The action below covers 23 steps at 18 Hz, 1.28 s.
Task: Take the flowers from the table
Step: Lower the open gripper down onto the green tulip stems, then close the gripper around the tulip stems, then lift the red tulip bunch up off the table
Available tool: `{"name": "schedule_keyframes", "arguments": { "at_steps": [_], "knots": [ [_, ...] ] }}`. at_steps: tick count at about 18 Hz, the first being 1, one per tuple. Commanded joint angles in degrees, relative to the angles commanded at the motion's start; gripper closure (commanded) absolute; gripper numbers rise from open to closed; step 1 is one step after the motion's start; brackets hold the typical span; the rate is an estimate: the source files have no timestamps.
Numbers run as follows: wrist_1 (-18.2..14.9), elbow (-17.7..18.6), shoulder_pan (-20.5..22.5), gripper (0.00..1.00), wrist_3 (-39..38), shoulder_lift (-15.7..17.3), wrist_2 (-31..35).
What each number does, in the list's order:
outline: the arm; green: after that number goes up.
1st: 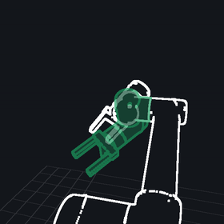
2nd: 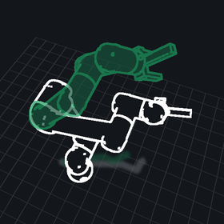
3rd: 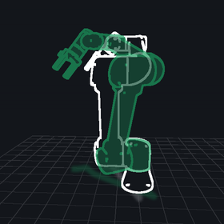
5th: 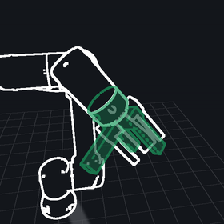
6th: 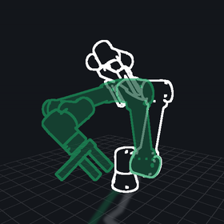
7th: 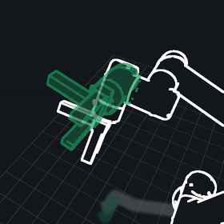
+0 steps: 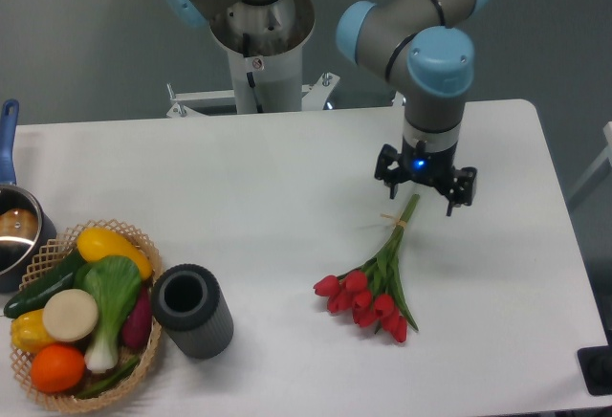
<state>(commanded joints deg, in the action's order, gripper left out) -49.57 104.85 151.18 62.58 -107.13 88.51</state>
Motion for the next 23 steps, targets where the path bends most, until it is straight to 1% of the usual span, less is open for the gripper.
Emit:
{"name": "schedule_keyframes", "arguments": {
  "at_steps": [2,5,6,9,10,14,17,18,19,20,21,22,23],
  "knots": [
    [0.4,-0.2,-1.7,0.00,0.0,-1.8,-0.1],
    [3.2,-0.4,-3.3,0.00,-0.1,-4.5,-0.1],
    [3.6,-0.5,-3.6,0.00,-0.1,-5.2,-0.1],
    [3.7,-3.2,-4.1,0.00,-0.1,-9.1,-0.2],
    [3.7,-3.7,-4.4,0.00,-0.3,-9.6,-0.2],
    [3.7,-3.5,-4.6,0.00,-1.1,-10.7,-0.2],
    [3.7,-4.7,-4.7,0.00,-1.0,-12.0,-0.2],
    [3.8,-4.6,-4.7,0.02,-0.8,-12.1,-0.1],
    [3.8,-4.6,-4.7,0.15,-0.8,-12.1,0.1],
    [3.7,-4.5,-4.7,0.36,-1.1,-12.0,0.2],
    [3.7,-4.3,-4.8,0.52,-1.3,-12.0,0.4],
    [3.7,-4.1,-4.8,0.72,-2.5,-11.7,0.4],
    [3.7,-4.0,-4.8,0.90,-4.8,-11.4,0.3]
  ]
}}
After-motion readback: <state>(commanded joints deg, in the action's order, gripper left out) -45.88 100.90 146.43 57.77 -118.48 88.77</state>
